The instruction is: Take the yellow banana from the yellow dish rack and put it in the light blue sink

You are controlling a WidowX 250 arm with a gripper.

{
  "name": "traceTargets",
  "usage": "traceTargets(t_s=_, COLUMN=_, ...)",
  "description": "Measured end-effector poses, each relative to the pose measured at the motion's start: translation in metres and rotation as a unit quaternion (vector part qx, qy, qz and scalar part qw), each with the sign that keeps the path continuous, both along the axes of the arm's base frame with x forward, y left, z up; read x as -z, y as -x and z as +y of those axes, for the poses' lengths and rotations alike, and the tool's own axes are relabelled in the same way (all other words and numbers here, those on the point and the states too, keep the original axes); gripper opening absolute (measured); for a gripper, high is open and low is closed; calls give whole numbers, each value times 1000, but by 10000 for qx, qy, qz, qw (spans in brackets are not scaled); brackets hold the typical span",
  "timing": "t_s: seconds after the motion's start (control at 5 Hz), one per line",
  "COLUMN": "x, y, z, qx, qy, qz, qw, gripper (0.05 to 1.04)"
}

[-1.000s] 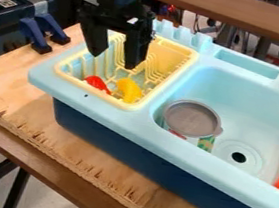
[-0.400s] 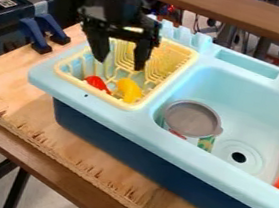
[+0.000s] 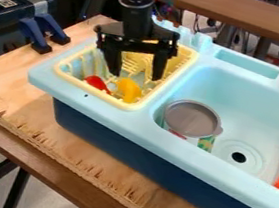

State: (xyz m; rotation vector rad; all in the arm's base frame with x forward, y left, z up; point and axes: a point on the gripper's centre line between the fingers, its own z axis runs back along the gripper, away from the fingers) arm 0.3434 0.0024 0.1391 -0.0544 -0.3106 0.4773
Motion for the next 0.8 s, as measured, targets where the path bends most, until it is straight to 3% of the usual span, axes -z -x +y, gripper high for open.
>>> traceTargets(t_s=0.4, x=4, y=-7, z=9, qx=-641, qy=256, qz=6, qw=9976, gripper=1011)
traceTargets(t_s=0.8, x=29, y=0, z=9, qx=-882, qy=468, qz=321, qw=9945, gripper=1011)
